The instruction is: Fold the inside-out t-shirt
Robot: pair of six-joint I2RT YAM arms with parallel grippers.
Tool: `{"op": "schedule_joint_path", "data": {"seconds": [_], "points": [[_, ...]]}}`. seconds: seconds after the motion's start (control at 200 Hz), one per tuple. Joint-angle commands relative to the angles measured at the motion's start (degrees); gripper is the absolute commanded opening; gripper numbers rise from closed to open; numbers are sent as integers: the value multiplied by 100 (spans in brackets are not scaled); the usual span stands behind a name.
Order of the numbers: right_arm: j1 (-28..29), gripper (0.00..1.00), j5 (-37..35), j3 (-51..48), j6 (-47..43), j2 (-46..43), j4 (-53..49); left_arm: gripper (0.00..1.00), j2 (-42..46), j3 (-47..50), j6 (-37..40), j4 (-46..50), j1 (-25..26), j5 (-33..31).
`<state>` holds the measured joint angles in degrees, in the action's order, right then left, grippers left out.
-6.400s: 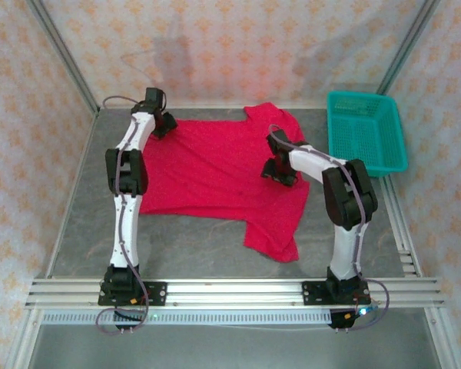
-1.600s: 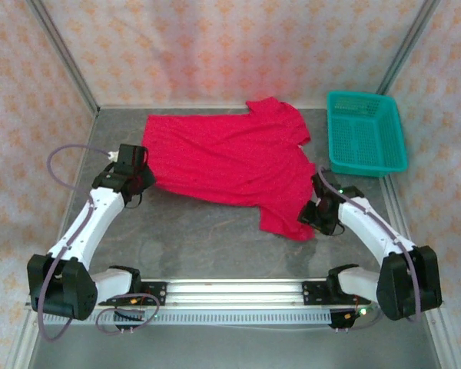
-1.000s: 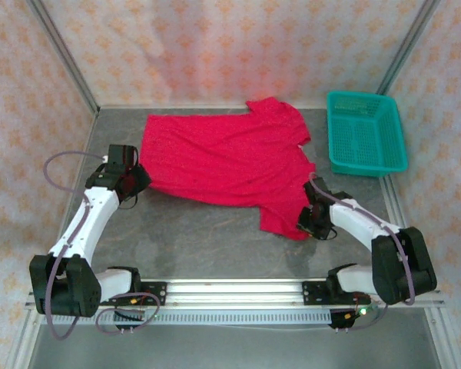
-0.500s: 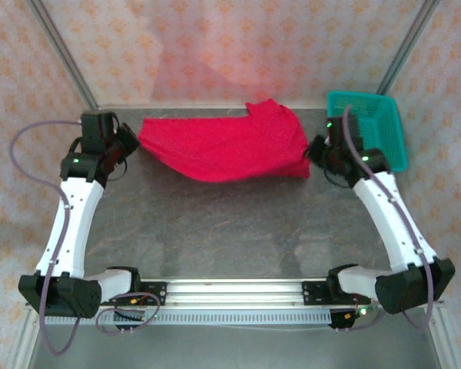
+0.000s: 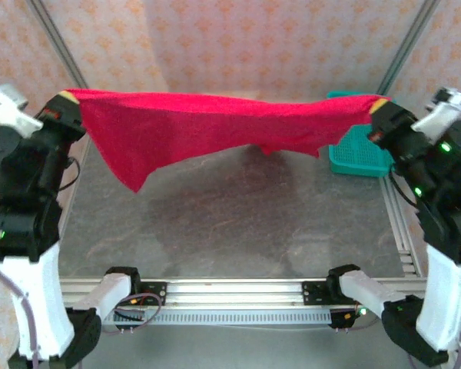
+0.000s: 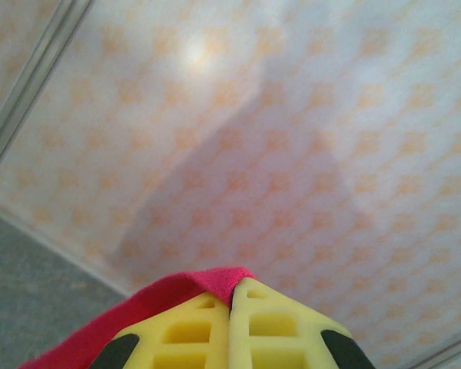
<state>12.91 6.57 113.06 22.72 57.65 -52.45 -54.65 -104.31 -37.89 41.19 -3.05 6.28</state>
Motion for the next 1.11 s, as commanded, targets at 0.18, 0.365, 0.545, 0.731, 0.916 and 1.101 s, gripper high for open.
{"op": "schedule_joint_path", "data": {"seconds": [0.18, 0.365, 0.545, 0.731, 0.916, 1.101], "points": [[-17, 0, -608, 1006, -523, -72, -29, 0, 267, -531, 383, 83, -47, -111], [-17, 0, -1074, 963, -874, 550, 204, 0, -110, 12, 523, -173, -47, -130], [-17, 0, -1031, -134, -920, 1317, 1116, 0, -802, 1211, 624, -1121, -47, 68], [-16, 0, -817, -985, -725, 2411, 2196, 0, -2094, 2083, 572, -2440, -47, 99], [-21, 0, -942, -994, -497, 4092, 2795, 0, -4068, 2126, 560, -3350, -55, -64], [-32, 0, -1059, 185, -291, 6265, 2379, 0, -6221, 963, 331, -3037, -136, 331]]}}
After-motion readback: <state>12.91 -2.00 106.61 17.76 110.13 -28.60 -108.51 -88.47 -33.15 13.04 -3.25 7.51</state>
